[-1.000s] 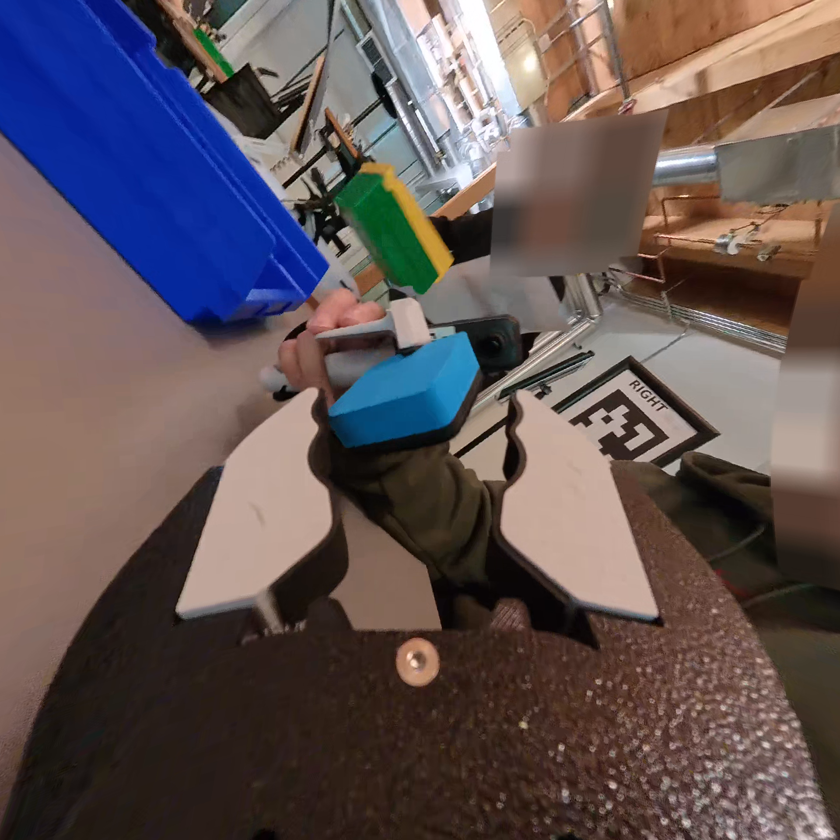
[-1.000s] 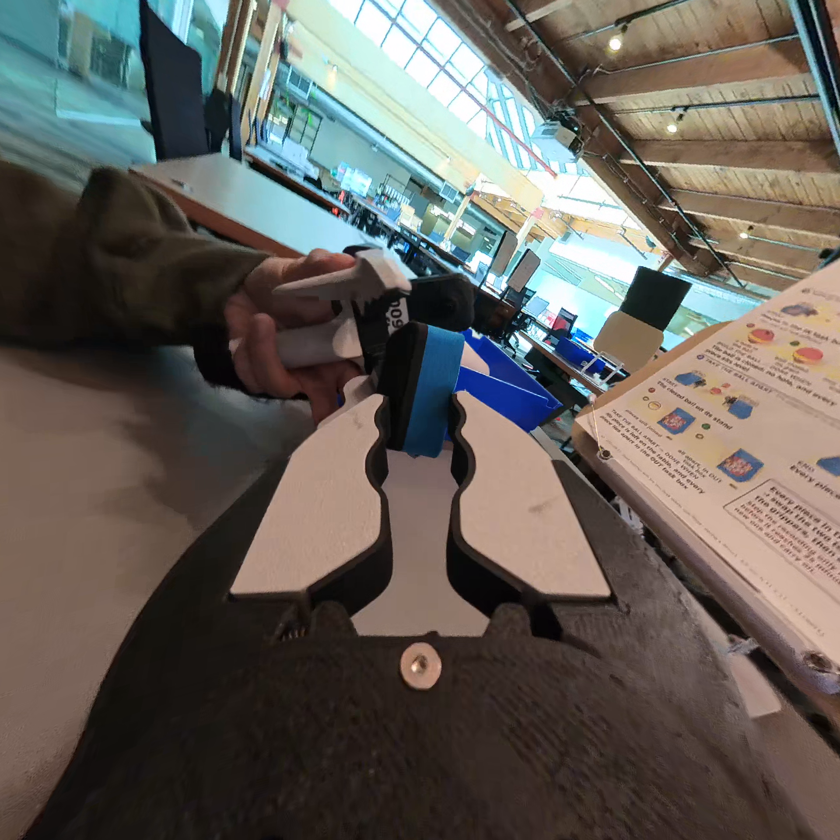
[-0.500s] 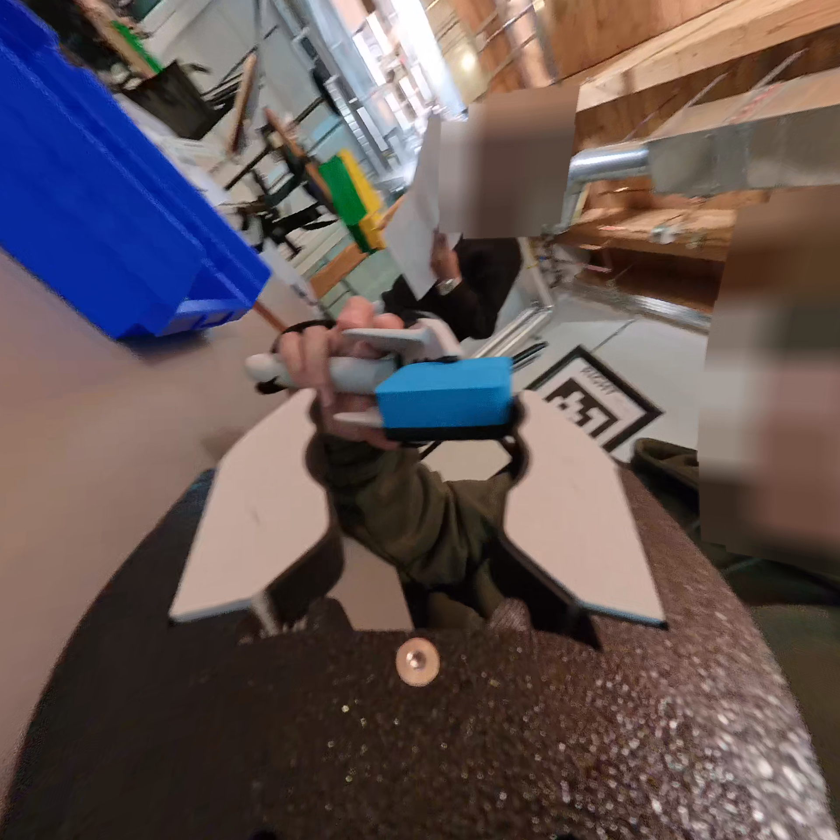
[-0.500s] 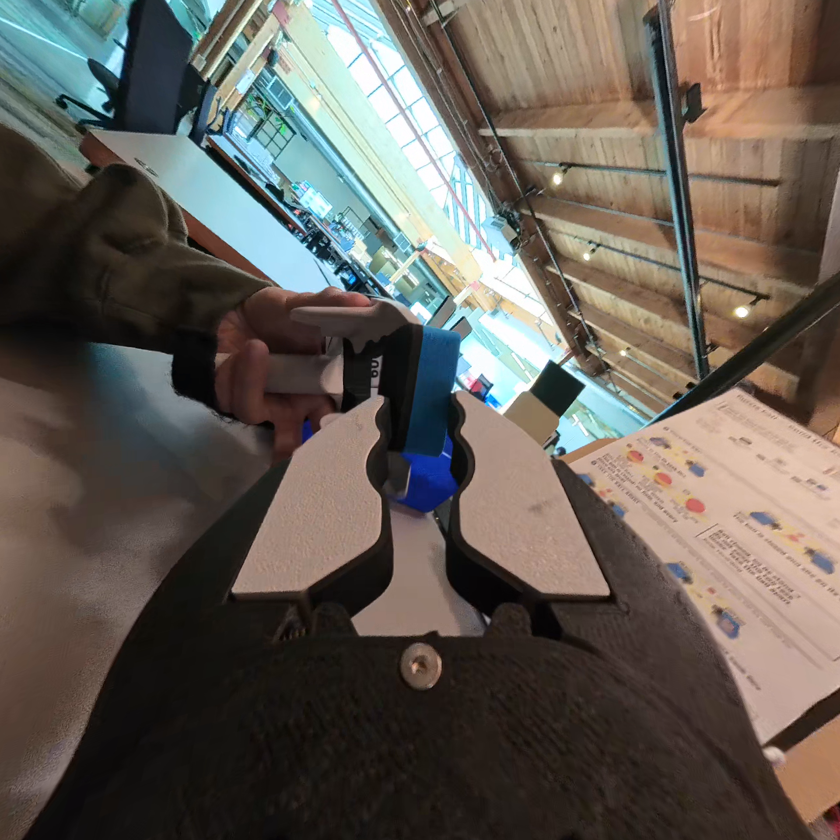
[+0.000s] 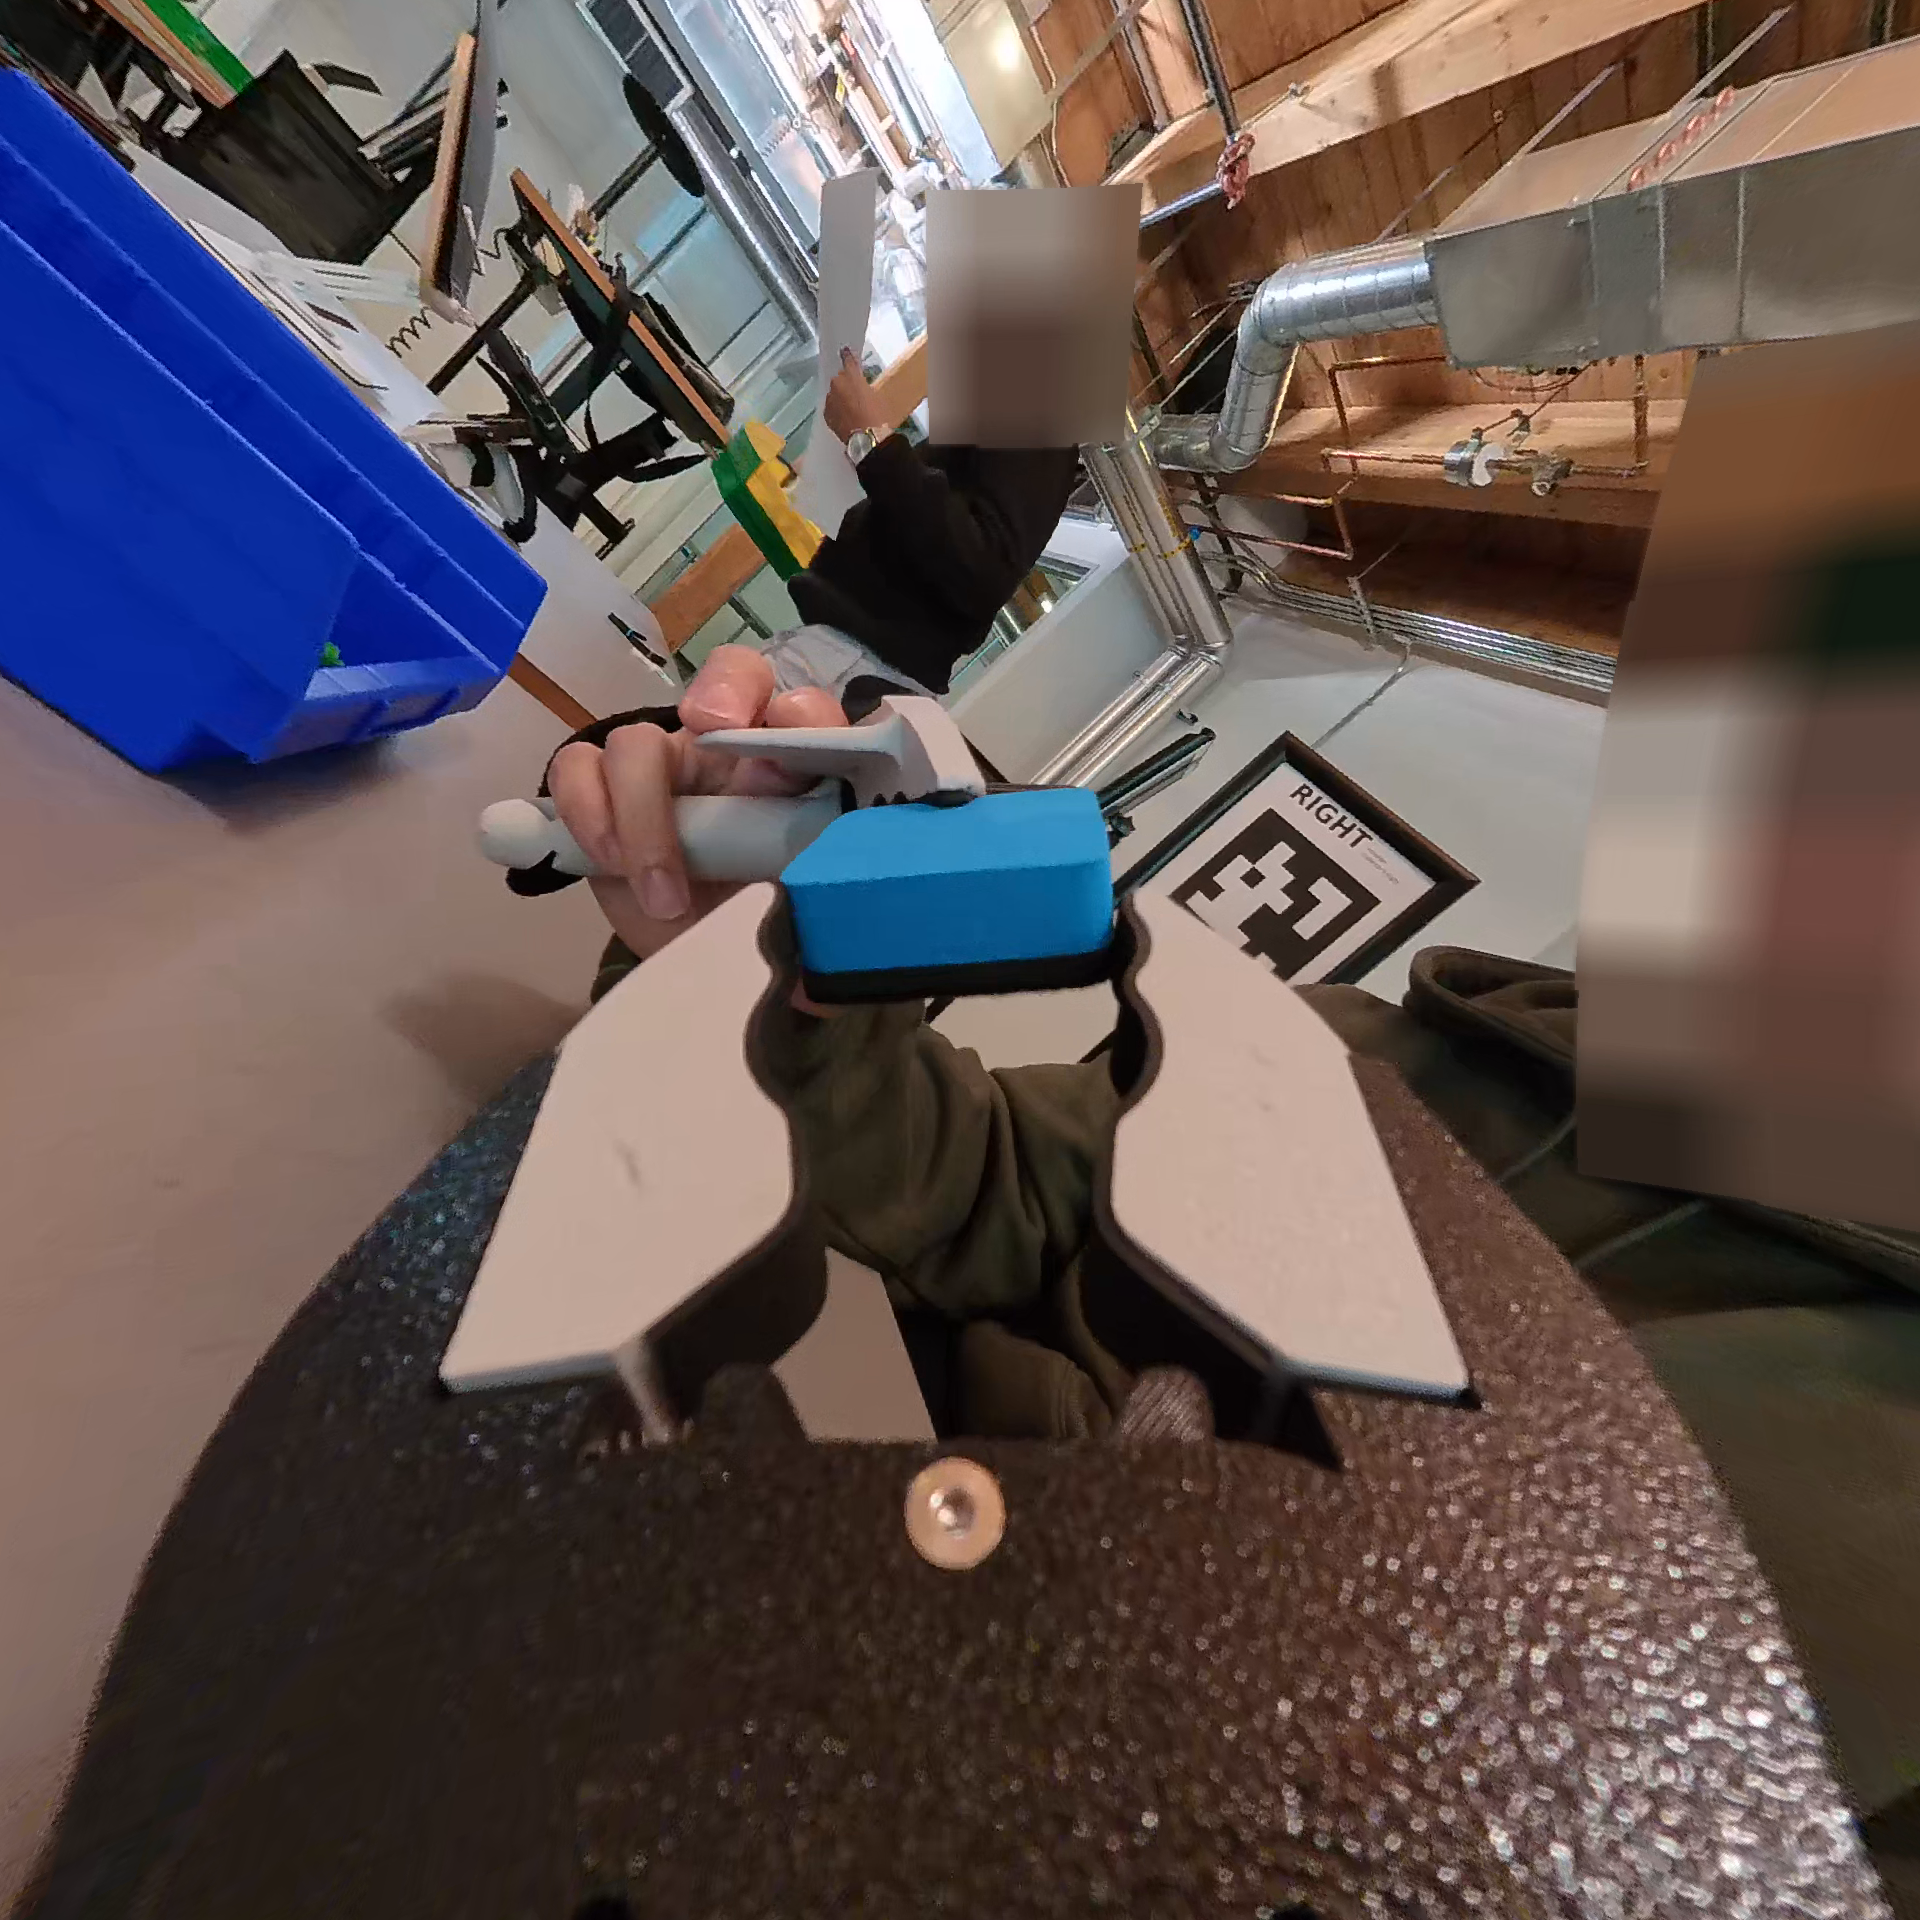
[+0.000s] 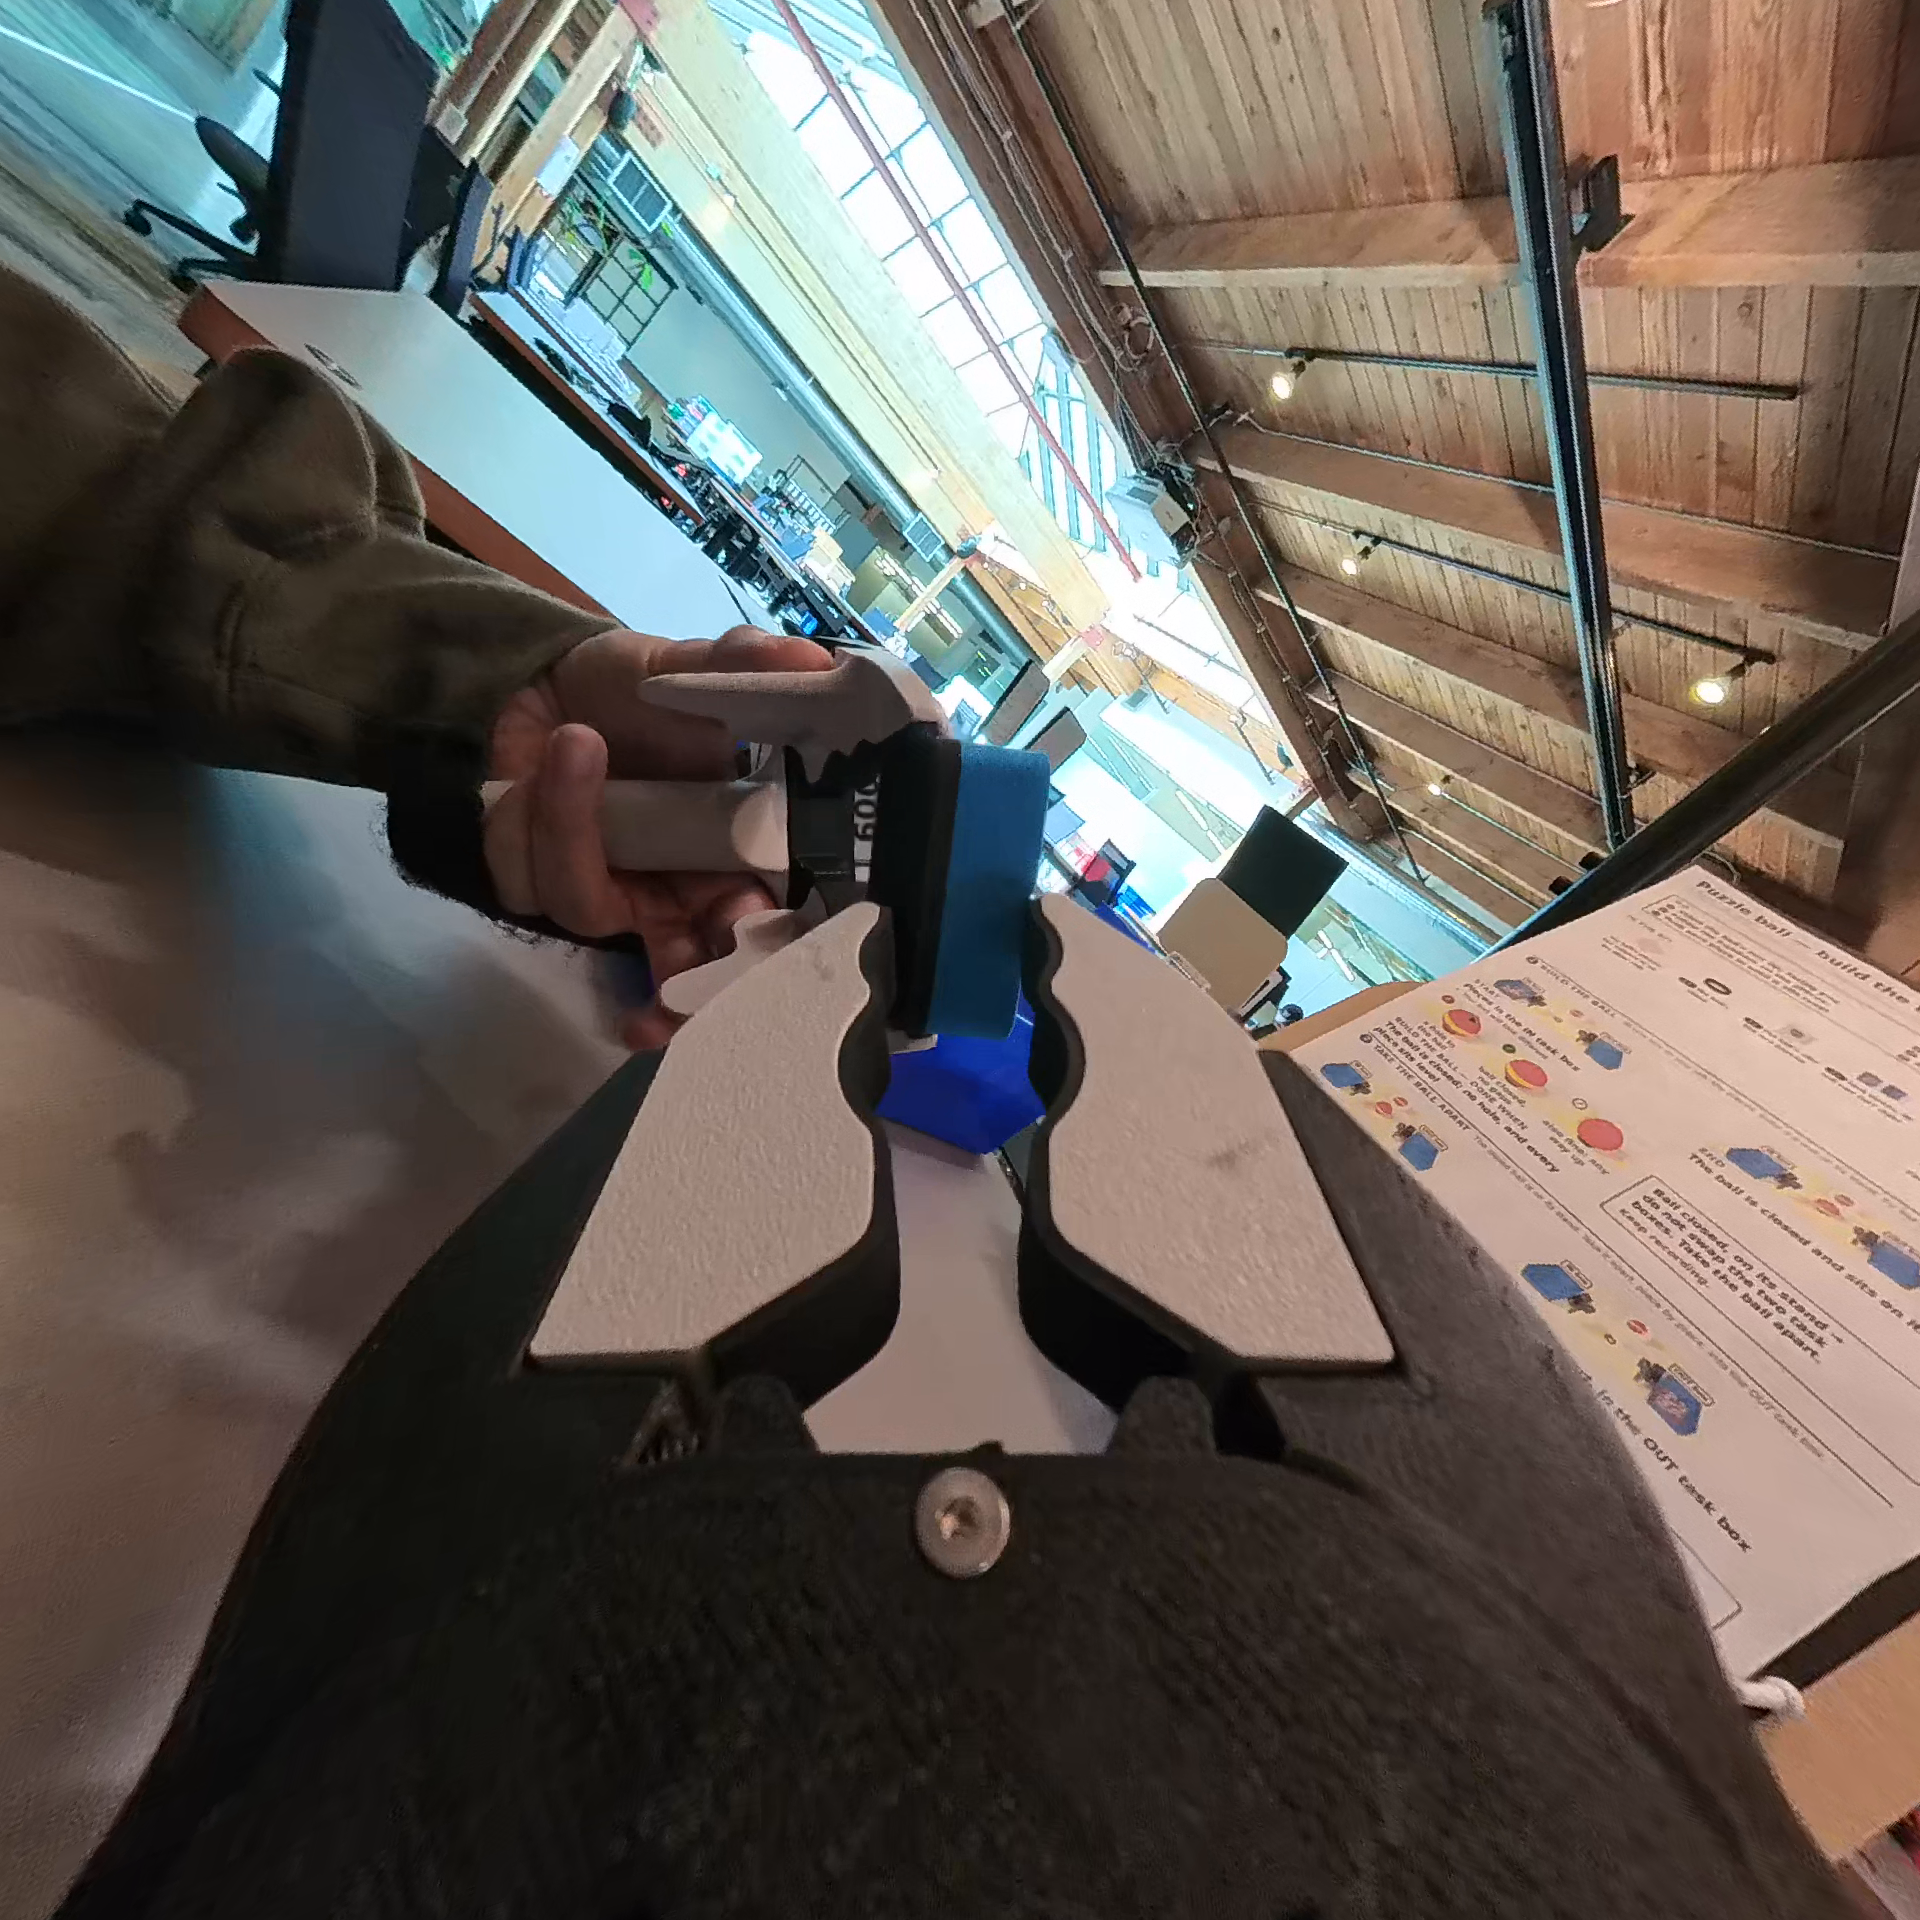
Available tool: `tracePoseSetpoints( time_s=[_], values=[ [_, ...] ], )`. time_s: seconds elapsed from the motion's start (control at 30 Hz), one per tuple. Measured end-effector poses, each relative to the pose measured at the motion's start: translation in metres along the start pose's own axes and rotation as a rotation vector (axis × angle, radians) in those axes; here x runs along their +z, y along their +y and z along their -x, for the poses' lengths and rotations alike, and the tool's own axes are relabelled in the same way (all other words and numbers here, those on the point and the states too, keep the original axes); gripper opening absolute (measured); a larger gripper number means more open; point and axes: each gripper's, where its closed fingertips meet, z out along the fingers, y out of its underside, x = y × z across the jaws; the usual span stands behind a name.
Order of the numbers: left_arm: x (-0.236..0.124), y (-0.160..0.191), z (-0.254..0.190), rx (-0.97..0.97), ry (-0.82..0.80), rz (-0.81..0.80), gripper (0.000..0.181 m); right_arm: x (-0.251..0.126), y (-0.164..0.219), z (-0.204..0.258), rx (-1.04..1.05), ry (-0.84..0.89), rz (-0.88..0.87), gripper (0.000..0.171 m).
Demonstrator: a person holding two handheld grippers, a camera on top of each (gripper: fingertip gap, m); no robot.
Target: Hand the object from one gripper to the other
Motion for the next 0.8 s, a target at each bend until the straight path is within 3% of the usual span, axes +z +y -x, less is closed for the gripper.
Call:
tracePoseSetpoints(
  time_s=[0.1,0.27,0.37,0.43,0.5,0.67,0.73,0.8],
  values=[
    [0.001,-0.003,-0.001,-0.006,0.003,-0.015,0.064,-0.001,0.001,0.001,-0.008,-0.011,0.01,0.023],
    [-0.003,-0.008,0.01,0.081,-0.076,-0.045,0.057,-0.001,0.015,-0.001,0.059,0.017,0.066,0.03],
    [-0.01,-0.018,0.017,0.223,-0.181,-0.082,0.057,-0.002,0.026,-0.006,0.325,-0.001,0.096,0.049],
    [-0.015,-0.023,0.022,0.396,-0.285,-0.091,0.057,-0.004,0.037,-0.012,0.587,-0.012,0.115,0.072],
    [-0.017,-0.028,0.022,0.575,-0.357,-0.096,0.057,-0.004,0.042,-0.009,0.9,-0.084,0.114,0.083],
    [-0.017,-0.028,0.017,1.008,-0.461,-0.04,0.057,-0.005,0.025,0.001,1.612,-0.346,-0.07,0.064],
    [-0.017,-0.024,0.024,1.18,-0.536,0.047,0.057,-0.004,0.022,-0.008,1.755,-0.352,-0.165,0.055],
    [-0.015,-0.02,0.026,1.332,-0.578,0.11,0.057,-0.003,0.026,-0.007,1.795,-0.343,-0.155,0.045]
  ],
)
